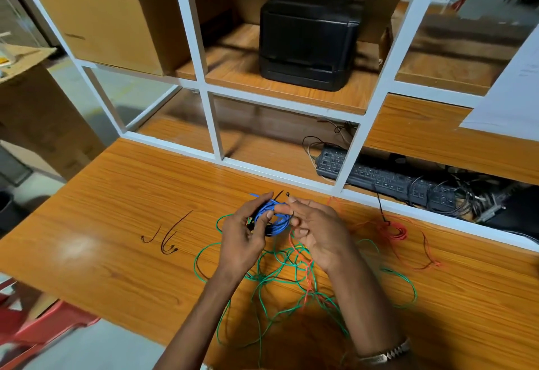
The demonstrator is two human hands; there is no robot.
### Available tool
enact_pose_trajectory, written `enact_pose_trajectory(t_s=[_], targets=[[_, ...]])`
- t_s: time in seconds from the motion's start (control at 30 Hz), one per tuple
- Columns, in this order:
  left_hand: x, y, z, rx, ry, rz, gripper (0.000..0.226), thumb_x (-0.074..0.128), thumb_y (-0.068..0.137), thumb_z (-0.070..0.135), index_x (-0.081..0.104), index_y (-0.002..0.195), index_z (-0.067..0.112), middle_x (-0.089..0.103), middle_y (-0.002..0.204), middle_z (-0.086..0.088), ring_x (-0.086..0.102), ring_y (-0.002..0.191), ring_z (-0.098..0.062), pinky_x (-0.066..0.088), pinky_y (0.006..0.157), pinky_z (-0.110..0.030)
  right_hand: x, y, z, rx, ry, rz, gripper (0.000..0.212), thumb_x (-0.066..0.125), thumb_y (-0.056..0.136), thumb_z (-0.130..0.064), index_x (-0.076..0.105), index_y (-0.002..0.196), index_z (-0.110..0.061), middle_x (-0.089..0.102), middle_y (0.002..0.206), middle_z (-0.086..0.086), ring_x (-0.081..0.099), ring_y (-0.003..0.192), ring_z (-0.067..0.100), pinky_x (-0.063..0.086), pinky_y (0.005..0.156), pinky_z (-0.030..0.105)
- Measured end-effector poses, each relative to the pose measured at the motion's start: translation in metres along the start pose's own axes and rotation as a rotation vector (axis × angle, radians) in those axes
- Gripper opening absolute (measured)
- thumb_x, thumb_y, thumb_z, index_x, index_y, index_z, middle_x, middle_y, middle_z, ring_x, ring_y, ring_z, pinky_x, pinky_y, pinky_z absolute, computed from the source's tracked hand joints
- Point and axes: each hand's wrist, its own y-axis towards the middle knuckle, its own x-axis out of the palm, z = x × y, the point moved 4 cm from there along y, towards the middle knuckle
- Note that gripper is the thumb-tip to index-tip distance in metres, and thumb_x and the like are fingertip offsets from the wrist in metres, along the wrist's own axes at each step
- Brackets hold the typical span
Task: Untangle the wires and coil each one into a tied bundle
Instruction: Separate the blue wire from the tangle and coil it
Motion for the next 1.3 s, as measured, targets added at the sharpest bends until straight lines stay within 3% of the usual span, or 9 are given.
enact_pose_trajectory(t_s=[0.07,0.13,0.23,0.33,0.6,1.0,1.13,1.23,1.3], targets=[[-0.001,-0.002,0.003,0.028,-0.003,0.005,0.035,0.067,0.097,0.023,0.071,0.13,0.034,0.074,0.123,0.018,0.072,0.11,-0.006,0.063,0.082,-0.044,0.0,0.001,0.002,0.062,0.04,-0.014,0.013,0.065,0.098,-0.01,0.066,0.109,-0.002,0.078,0.103,0.015,0.042,0.057,0.005,0.028,0.042,0.013],[-0.002,-0.003,0.002,0.032,0.012,0.009,0.034,0.066,0.098,0.021,0.071,0.13,0.031,0.074,0.124,0.017,0.069,0.116,-0.003,0.062,0.089,-0.046,0.001,0.0,0.001,0.093,0.097,-0.025,0.013,0.068,0.096,-0.009,0.067,0.107,-0.003,0.077,0.097,0.008,0.043,0.057,0.004,0.026,0.041,0.012],[-0.003,-0.004,0.001,0.042,0.04,0.016,0.034,0.067,0.098,0.02,0.071,0.13,0.031,0.073,0.123,0.018,0.069,0.115,-0.002,0.063,0.086,-0.047,0.002,0.0,-0.001,0.098,0.159,-0.032,0.017,0.067,0.096,-0.008,0.067,0.111,0.0,0.069,0.074,-0.003,0.043,0.053,0.003,0.023,0.037,0.011],[-0.003,-0.005,0.004,0.073,0.055,0.014,0.034,0.066,0.098,0.019,0.072,0.13,0.028,0.073,0.123,0.02,0.068,0.115,0.0,0.062,0.087,-0.046,0.003,0.002,0.001,0.096,0.146,-0.033,0.024,0.066,0.097,-0.008,0.064,0.118,0.003,0.068,0.067,-0.007,0.04,0.053,0.003,0.02,0.036,0.012],[-0.004,-0.002,0.005,0.137,0.122,-0.009,0.034,0.063,0.099,0.02,0.071,0.131,0.029,0.072,0.124,0.019,0.069,0.115,-0.004,0.061,0.088,-0.046,-0.001,0.006,0.005,0.143,0.128,0.005,0.02,0.073,0.091,-0.014,0.068,0.107,-0.004,0.053,0.078,-0.001,0.037,0.055,0.003,0.02,0.034,0.013],[0.001,0.0,0.01,0.21,0.188,-0.027,0.038,0.064,0.099,0.012,0.07,0.132,0.029,0.072,0.125,0.015,0.068,0.116,-0.005,0.06,0.091,-0.044,-0.008,0.005,0.004,0.132,-0.009,0.086,0.02,0.078,0.087,-0.015,0.071,0.104,-0.006,0.059,0.087,0.004,0.039,0.05,0.004,0.02,0.035,0.014],[0.004,-0.002,0.021,0.306,0.275,-0.05,0.04,0.065,0.098,0.007,0.07,0.133,0.027,0.072,0.123,0.014,0.069,0.113,-0.005,0.057,0.093,-0.036,-0.009,0.004,0.006,0.092,-0.106,0.117,0.015,0.08,0.084,-0.016,0.076,0.096,-0.009,0.06,0.075,-0.001,0.038,0.048,0.005,0.019,0.037,0.017],[0.003,-0.001,0.018,0.288,0.253,-0.062,0.04,0.065,0.099,0.009,0.07,0.133,0.028,0.072,0.124,0.016,0.068,0.115,-0.004,0.058,0.093,-0.036,-0.009,0.002,-0.002,-0.09,-0.412,0.144,0.007,0.082,0.083,-0.02,0.079,0.082,-0.014,0.068,0.07,-0.002,0.052,0.053,0.006,0.037,0.044,0.019],[0.003,-0.001,0.013,0.223,0.201,-0.084,0.038,0.065,0.099,0.013,0.07,0.133,0.031,0.071,0.124,0.017,0.068,0.115,-0.003,0.059,0.09,-0.037,-0.011,0.003,-0.011,-0.26,-0.513,0.134,0.007,0.084,0.083,-0.019,0.078,0.082,-0.015,0.076,0.076,0.001,0.066,0.07,0.012,0.053,0.064,0.027]])
